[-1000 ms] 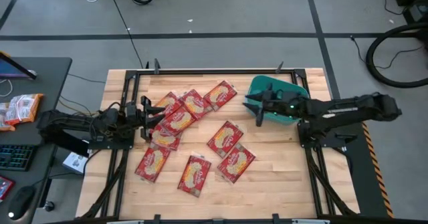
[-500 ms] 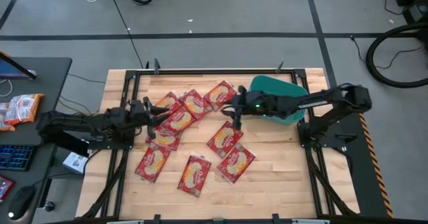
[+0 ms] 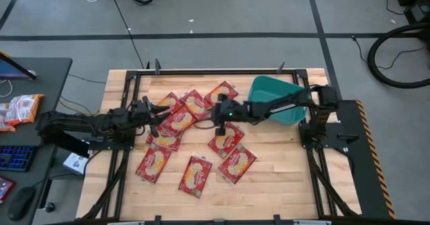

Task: Sort popcorn bags into baskets
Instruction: Put the red popcorn bag into the green container

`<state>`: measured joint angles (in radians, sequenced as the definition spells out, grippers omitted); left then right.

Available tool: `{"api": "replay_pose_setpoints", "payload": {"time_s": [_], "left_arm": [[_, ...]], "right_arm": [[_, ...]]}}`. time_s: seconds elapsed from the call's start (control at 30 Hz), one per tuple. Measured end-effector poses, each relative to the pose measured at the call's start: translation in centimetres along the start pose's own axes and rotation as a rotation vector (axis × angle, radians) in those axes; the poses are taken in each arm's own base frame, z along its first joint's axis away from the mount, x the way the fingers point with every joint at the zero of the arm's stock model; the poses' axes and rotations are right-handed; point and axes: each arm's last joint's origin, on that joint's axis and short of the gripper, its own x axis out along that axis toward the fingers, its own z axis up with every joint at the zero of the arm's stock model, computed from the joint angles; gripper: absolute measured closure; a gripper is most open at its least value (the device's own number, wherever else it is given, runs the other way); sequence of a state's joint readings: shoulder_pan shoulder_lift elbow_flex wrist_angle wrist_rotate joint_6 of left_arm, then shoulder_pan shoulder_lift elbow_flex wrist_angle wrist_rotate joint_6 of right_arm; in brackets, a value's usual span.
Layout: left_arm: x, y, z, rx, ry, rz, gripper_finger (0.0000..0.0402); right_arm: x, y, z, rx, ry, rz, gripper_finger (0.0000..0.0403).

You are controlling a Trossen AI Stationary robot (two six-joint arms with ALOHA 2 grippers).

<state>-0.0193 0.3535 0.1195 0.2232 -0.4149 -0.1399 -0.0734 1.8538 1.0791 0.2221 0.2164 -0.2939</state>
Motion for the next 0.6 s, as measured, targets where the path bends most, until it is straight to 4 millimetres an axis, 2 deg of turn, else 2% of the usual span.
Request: {"api": "replay_pose_setpoints", "payload": {"time_s": [0.17,0.3,0.47,0.6], "left_arm": [[0.0,0.0,-0.1,0.009,0.006,0.005,0.0272],[0.0,0.0,-0.1,0.011,0.010,0.009,0.0272],[0.0,0.2,-0.1,0.011,0.005,0.052,0.0272],[0.0,0.2,-0.1,0.011,0.003,0.058,0.0272]], "right_arm": [[2.5,1.6,0.2,-0.148,0.048,-0.037,0.0230],[4.3,2.2,0.2,-0.217,0.099,-0.041,0.0206],[6.3,2.6,0.3,-0.249,0.198,-0.023,0.0170],[7.5,2.8,1.0,-0.271,0.251,-0.039,0.0163]]}}
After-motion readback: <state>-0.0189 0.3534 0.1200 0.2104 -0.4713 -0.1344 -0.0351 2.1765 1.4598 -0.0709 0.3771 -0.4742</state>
